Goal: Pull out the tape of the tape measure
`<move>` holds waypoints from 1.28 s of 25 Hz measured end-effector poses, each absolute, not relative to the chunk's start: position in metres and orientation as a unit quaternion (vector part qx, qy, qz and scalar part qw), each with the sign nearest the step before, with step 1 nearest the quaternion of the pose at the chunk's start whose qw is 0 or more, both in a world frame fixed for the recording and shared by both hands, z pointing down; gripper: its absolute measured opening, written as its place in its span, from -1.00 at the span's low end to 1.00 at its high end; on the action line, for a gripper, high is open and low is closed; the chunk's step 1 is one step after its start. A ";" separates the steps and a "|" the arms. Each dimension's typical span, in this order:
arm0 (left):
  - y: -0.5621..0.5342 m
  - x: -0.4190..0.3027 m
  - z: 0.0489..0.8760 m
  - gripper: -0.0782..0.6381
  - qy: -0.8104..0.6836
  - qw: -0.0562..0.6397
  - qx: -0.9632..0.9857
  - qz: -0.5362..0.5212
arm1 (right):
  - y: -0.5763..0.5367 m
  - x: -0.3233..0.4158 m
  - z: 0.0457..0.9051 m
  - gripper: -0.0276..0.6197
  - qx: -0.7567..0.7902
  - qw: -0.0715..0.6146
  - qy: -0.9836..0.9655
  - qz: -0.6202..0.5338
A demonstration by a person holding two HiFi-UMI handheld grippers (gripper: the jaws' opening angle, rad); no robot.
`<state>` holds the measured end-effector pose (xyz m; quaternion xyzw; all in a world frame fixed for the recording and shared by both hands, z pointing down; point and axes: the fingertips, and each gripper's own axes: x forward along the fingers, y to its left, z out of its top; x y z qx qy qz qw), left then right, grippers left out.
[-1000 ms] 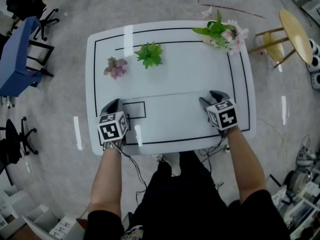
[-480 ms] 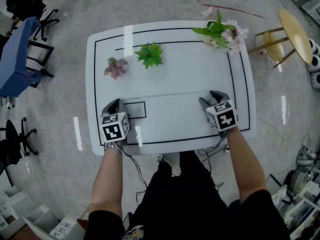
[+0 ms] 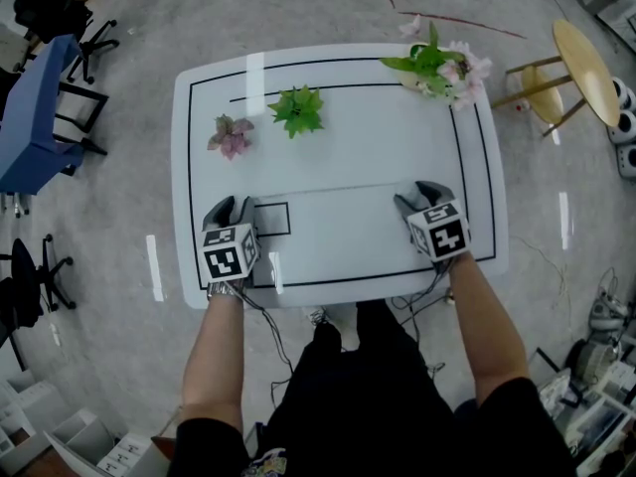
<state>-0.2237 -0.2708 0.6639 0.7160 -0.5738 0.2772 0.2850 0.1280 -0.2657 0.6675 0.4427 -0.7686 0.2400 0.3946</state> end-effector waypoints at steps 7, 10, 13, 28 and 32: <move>-0.271 -0.216 0.663 -0.35 -0.566 0.284 0.724 0.275 | -0.265 0.128 0.668 -0.25 0.442 0.390 -0.771 0.242; -0.269 -0.218 0.662 -0.35 -0.566 0.289 0.723 0.271 | -0.265 0.129 0.667 -0.25 0.443 0.390 -0.770 0.243; -0.269 -0.215 0.660 -0.34 -0.561 0.289 0.729 0.264 | -0.265 0.129 0.666 -0.25 0.443 0.390 -0.770 0.242; -0.267 -0.202 0.616 -0.11 -0.543 0.245 0.771 0.226 | -0.268 0.113 0.633 -0.26 0.450 0.365 -0.788 0.207; -0.262 -0.202 0.589 -0.11 -0.544 0.223 0.781 0.209 | -0.268 0.101 0.604 -0.28 0.456 0.343 -0.801 0.184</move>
